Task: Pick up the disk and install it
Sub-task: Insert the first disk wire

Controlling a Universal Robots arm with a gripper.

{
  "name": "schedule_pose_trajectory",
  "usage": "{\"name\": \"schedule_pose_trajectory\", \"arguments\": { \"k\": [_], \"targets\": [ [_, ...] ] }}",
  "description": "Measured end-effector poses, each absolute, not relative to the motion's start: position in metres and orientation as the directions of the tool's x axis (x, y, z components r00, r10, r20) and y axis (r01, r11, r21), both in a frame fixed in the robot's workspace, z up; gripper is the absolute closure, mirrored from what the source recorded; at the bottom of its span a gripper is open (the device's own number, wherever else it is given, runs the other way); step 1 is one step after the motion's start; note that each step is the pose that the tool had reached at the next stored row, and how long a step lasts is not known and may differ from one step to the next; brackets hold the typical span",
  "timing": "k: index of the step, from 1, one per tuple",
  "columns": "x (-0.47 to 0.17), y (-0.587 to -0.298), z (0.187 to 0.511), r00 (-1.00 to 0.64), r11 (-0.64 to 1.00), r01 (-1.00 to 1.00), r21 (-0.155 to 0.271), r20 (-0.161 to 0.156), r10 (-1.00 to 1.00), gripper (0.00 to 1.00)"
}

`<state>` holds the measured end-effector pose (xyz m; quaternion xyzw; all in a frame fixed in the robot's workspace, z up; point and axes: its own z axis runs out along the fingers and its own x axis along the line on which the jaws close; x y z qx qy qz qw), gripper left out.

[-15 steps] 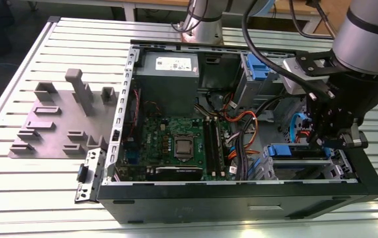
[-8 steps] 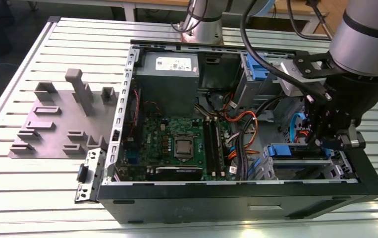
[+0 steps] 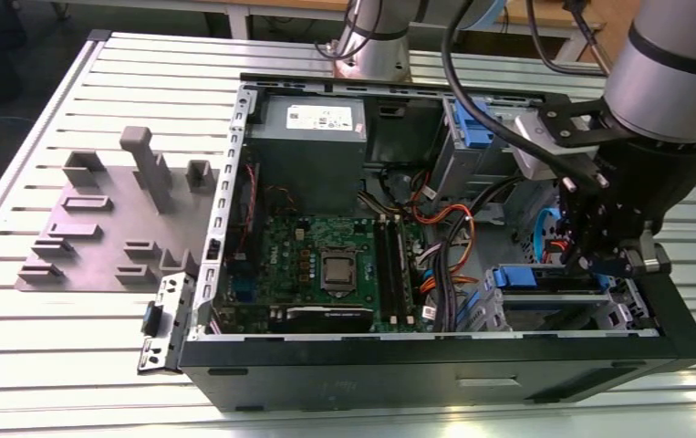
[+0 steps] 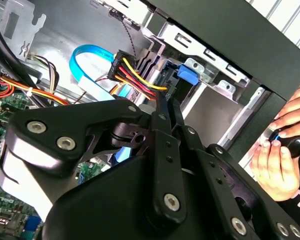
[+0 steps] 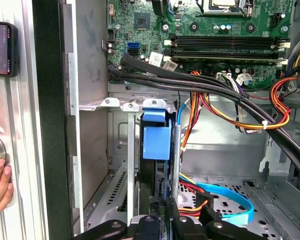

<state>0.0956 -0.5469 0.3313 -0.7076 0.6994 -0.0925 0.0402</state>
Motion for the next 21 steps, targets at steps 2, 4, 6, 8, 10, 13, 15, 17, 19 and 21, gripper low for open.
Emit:
{"name": "schedule_pose_trajectory", "arguments": {
  "k": [2, 4, 6, 8, 10, 13, 15, 17, 19, 21],
  "targets": [
    [0.0956, -0.5469, 0.3309, 0.005, -0.019, -0.982, -0.186, 0.075, -0.997, 0.84],
    [0.0956, -0.5469, 0.3306, 0.005, -0.019, -0.982, -0.186, 0.075, -0.997, 0.84],
    [0.0956, -0.5469, 0.3306, 0.005, -0.019, -0.982, -0.186, 0.075, -0.997, 0.84],
    [0.0956, -0.5469, 0.3305, 0.005, -0.019, -0.982, -0.186, 0.075, -0.997, 0.84],
    [0.0956, -0.5469, 0.3305, 0.005, -0.019, -0.982, -0.186, 0.074, -0.997, 0.84],
    [0.0955, -0.5469, 0.3317, 0.005, -0.018, -0.982, -0.186, 0.074, -0.997, 0.84],
    [0.0956, -0.5468, 0.3324, 0.004, -0.018, -0.982, -0.186, 0.075, -0.997, 0.84],
    [0.0956, -0.5468, 0.3324, 0.004, -0.018, -0.982, -0.186, 0.074, -0.997, 0.84],
    [0.0956, -0.5469, 0.3323, 0.003, -0.017, -0.982, -0.186, 0.075, -0.997, 0.84],
    [0.0955, -0.5468, 0.332, 0.003, -0.017, -0.982, -0.186, 0.075, -0.997, 0.84]
  ]
}}
